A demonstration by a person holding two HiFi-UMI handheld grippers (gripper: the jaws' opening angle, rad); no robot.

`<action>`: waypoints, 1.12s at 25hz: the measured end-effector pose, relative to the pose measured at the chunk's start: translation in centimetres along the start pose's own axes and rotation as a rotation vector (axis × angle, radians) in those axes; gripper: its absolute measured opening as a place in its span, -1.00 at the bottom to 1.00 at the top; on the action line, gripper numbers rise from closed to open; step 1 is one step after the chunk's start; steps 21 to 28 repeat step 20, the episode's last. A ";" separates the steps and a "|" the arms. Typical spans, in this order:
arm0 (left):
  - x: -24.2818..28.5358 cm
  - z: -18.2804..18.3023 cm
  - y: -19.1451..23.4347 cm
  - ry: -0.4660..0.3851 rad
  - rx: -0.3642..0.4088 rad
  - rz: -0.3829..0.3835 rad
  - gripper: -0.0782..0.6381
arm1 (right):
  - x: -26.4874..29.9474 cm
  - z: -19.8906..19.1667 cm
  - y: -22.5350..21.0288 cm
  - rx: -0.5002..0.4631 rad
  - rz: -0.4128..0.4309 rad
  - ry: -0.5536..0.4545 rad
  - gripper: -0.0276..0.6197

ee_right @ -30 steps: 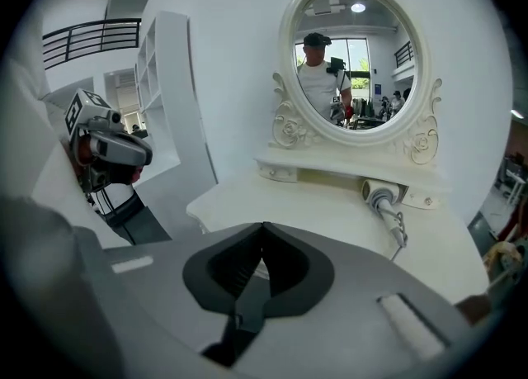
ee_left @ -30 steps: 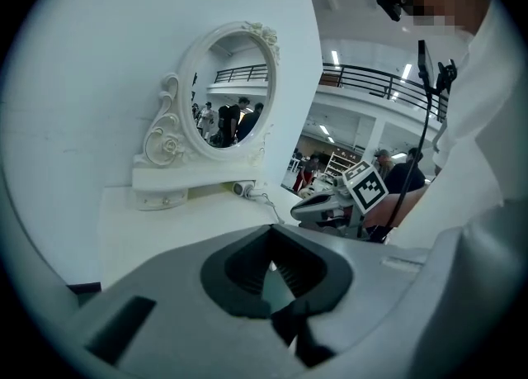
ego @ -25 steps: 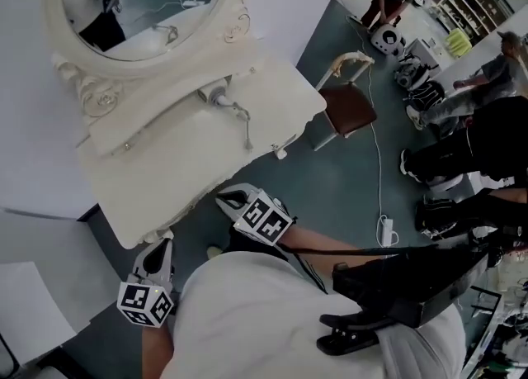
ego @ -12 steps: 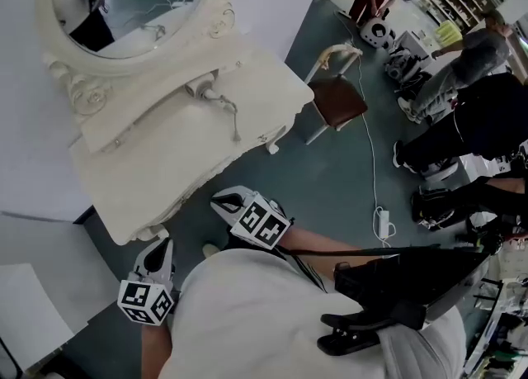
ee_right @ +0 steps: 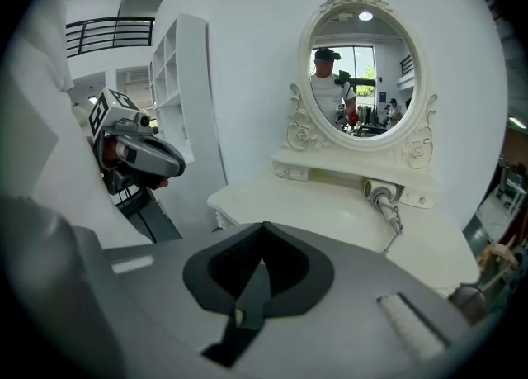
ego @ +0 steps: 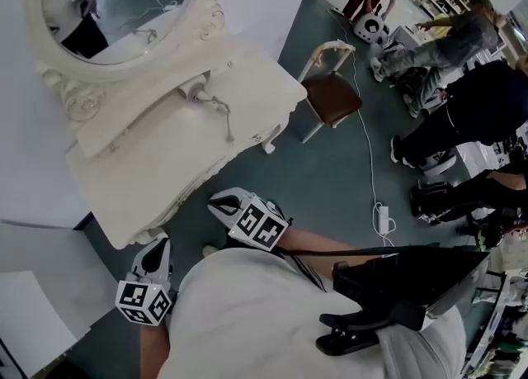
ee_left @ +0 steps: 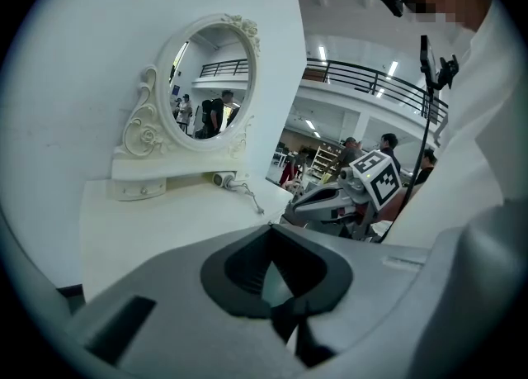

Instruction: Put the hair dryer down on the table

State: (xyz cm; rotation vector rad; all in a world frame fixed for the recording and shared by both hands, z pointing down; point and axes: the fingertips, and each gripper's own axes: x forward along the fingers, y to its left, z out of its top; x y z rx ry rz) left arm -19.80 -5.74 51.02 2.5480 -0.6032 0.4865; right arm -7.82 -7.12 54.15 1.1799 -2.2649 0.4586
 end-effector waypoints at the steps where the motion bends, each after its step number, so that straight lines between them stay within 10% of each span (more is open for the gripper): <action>1: 0.0 0.1 0.1 0.000 0.001 0.001 -0.79 | 0.0 0.0 0.0 0.002 0.001 0.002 -0.91; 28: 1.7 2.0 3.2 0.031 -0.013 0.006 -0.79 | 2.4 1.6 -3.3 0.010 -0.004 0.004 -0.91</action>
